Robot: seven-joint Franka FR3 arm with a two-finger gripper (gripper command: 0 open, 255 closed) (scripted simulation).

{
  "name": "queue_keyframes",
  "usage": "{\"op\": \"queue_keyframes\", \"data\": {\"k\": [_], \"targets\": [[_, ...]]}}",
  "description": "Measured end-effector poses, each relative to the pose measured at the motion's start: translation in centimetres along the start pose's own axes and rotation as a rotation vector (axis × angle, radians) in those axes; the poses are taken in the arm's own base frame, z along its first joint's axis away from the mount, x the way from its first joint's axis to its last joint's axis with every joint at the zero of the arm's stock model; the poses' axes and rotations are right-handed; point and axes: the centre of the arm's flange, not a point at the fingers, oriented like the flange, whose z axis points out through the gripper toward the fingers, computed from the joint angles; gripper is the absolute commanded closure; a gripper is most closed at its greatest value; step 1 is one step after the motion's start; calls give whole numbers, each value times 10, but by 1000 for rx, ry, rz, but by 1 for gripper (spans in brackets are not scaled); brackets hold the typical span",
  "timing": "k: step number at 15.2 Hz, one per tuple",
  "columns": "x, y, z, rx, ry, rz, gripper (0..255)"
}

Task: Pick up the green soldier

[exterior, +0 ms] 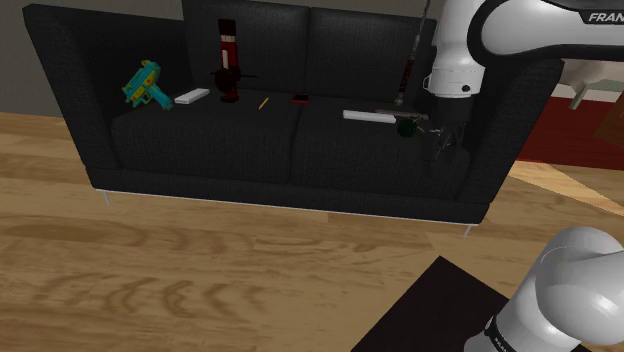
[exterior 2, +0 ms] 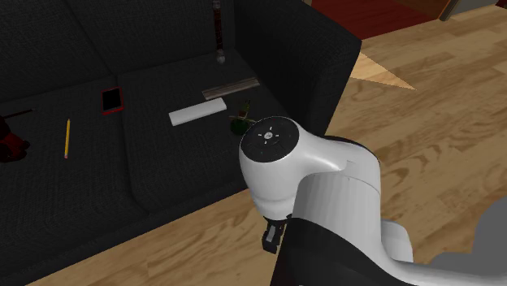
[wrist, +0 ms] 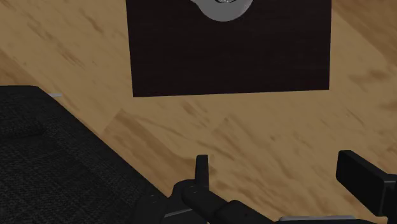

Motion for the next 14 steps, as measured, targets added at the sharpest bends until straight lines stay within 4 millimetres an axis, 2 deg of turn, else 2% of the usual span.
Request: {"op": "queue_keyframes", "data": {"k": [2, 4, 11, 14], "targets": [[5, 4, -1, 1, 3, 12, 0], [21, 15, -3, 6, 13, 51, 0], [85, 74, -10, 24, 58, 217, 0], [107, 106, -10, 32, 77, 289, 0]]}}
